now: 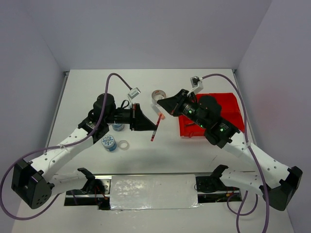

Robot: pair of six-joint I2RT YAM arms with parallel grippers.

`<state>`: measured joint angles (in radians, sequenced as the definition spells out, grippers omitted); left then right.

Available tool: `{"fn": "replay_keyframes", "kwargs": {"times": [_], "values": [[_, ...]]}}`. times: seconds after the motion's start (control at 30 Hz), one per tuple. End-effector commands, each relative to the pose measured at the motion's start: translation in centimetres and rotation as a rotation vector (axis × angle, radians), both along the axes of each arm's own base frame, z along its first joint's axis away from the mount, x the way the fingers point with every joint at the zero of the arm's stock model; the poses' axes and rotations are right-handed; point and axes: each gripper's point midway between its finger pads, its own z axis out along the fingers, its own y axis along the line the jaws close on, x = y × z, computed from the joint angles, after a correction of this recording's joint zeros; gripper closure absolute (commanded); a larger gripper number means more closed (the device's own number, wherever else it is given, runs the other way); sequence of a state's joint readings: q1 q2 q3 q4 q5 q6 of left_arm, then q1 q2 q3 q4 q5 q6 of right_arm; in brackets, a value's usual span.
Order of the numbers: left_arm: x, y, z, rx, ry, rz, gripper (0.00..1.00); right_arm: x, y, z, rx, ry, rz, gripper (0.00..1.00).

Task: Sort the stationery into containers
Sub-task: Close the pen cap on the pen.

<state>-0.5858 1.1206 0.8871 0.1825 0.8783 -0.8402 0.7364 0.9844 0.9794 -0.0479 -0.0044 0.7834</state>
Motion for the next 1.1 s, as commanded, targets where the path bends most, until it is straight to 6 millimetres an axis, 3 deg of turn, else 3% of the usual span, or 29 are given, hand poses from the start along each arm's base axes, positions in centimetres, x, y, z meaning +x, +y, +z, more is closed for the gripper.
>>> {"fn": "replay_keyframes", "kwargs": {"times": [0.0,0.23,1.07], "values": [[-0.3,-0.3,3.0,-0.064,-0.121,-0.045,1.0,-0.6,0.3,3.5,0.053,-0.12,0.05,1.0],[1.0,-0.5,1.6,-0.006,-0.108,0.002,1.0,0.0,-1.3,3.4,0.062,-0.123,0.031,1.0],[2.2,-0.5,2.3,-0.01,-0.127,0.042,1.0,-1.4,-1.9,2.5,0.062,-0.144,0.081,1.0]]}}
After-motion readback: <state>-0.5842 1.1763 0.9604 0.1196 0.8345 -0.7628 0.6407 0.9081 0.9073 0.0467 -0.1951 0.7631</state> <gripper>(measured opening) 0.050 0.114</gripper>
